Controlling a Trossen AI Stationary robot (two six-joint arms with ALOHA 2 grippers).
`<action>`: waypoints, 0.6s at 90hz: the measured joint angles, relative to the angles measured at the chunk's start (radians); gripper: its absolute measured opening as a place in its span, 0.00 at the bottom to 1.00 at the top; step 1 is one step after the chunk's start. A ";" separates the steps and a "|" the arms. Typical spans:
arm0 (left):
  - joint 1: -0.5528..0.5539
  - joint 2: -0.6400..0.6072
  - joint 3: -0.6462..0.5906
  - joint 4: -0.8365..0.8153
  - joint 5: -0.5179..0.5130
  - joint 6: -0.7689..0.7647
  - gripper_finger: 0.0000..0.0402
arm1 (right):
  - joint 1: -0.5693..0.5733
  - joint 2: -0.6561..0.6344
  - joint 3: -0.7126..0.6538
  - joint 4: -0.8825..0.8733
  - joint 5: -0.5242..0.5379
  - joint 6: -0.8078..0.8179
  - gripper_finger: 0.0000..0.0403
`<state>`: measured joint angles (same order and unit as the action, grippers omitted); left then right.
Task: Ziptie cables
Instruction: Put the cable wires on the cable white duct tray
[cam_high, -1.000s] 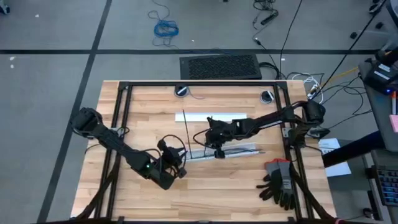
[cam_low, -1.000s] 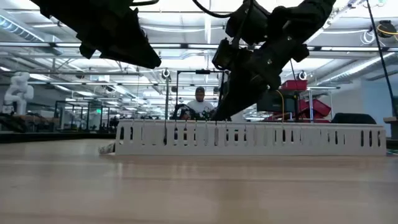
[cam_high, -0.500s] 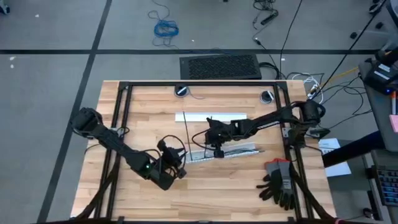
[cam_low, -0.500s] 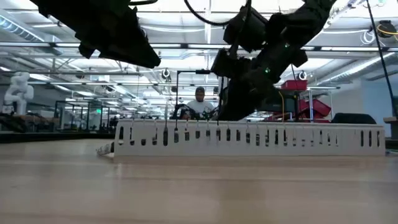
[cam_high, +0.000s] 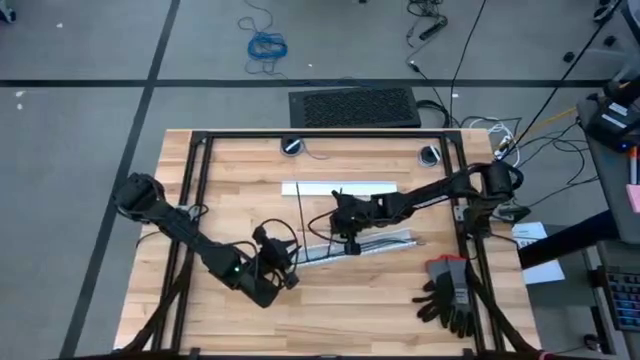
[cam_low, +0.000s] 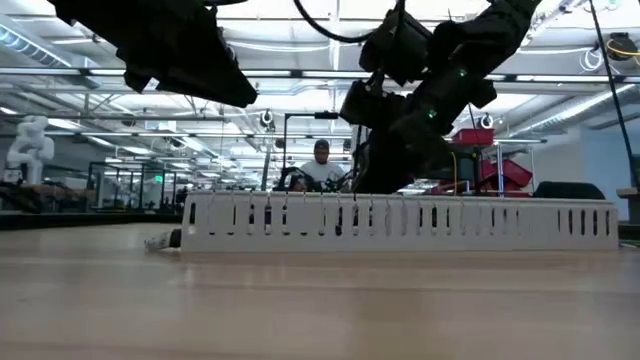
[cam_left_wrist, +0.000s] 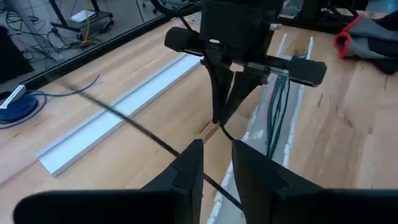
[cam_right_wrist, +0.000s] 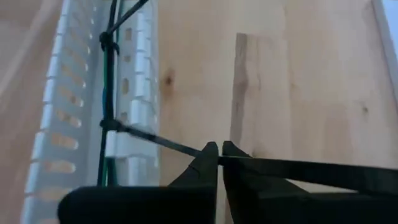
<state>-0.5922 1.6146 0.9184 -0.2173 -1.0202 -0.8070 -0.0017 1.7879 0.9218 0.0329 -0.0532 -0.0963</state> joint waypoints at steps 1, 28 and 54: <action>0.000 0.000 0.000 0.000 0.001 0.000 0.21 | 0.000 -0.001 0.000 -0.002 0.000 -0.005 0.10; -0.014 0.000 0.000 -0.001 0.021 -0.026 0.21 | 0.029 -0.066 0.000 -0.017 0.055 -0.041 0.43; -0.026 0.000 0.000 -0.002 0.021 -0.035 0.21 | 0.037 -0.221 0.000 -0.070 0.055 0.026 0.50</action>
<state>-0.6178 1.6146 0.9186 -0.2188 -0.9993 -0.8417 0.0354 1.5669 0.9215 -0.0372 0.0018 -0.0707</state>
